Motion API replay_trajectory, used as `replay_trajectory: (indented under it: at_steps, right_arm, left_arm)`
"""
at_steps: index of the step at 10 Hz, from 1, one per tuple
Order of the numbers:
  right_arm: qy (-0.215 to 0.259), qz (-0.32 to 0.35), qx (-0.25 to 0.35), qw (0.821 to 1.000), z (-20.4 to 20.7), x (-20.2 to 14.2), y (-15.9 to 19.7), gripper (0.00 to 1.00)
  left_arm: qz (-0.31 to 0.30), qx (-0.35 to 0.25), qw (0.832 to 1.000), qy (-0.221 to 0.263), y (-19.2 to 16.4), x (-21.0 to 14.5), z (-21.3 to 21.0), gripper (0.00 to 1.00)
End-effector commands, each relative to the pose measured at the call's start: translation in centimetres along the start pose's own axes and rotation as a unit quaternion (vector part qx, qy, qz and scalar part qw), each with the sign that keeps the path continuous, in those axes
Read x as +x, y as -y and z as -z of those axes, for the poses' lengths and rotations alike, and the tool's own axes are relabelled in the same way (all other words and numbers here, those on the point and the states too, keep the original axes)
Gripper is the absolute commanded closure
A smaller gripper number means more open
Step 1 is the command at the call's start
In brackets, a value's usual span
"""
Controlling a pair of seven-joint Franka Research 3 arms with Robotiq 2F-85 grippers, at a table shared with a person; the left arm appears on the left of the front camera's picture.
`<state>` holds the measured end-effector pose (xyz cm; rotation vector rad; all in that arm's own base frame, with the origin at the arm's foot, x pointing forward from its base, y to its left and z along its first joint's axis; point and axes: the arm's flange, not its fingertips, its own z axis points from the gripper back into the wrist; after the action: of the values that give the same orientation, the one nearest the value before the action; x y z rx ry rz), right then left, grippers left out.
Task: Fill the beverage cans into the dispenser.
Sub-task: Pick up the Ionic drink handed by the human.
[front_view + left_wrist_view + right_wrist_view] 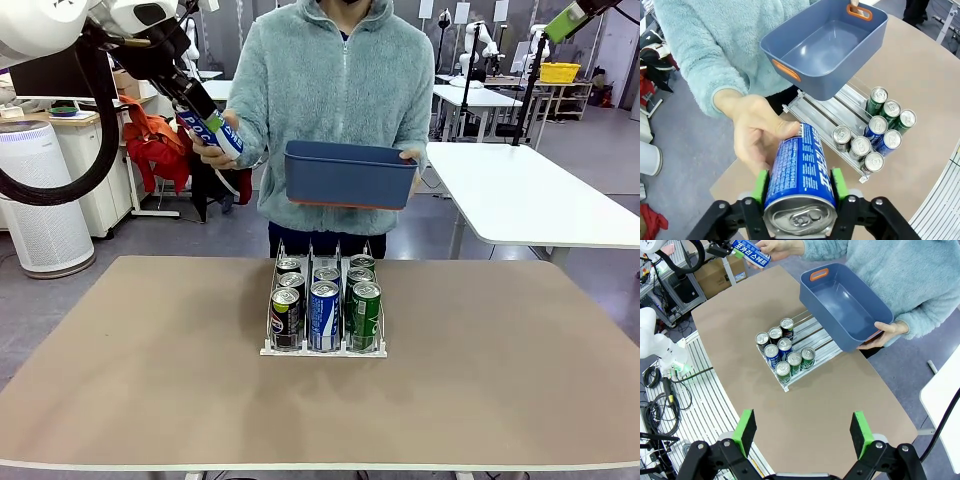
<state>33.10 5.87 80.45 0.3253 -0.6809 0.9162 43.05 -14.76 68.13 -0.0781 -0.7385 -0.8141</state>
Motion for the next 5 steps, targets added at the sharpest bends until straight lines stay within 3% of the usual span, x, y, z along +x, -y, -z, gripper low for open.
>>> replay_trajectory:
  at_steps: [1, 5]
  right_arm:
    - [-0.001, 0.004, -0.001, 1.0, 0.21, -0.27, -0.38, 0.0]
    - [-0.001, 0.004, -0.001, 1.0, 0.21, -0.27, -0.38, 0.0]
  left_arm:
    - [0.001, 0.003, 1.0, -0.004, -0.15, 0.13, -0.22, 1.0]
    - [0.005, 0.015, 1.0, -0.011, -0.18, -0.08, -0.56, 1.0]
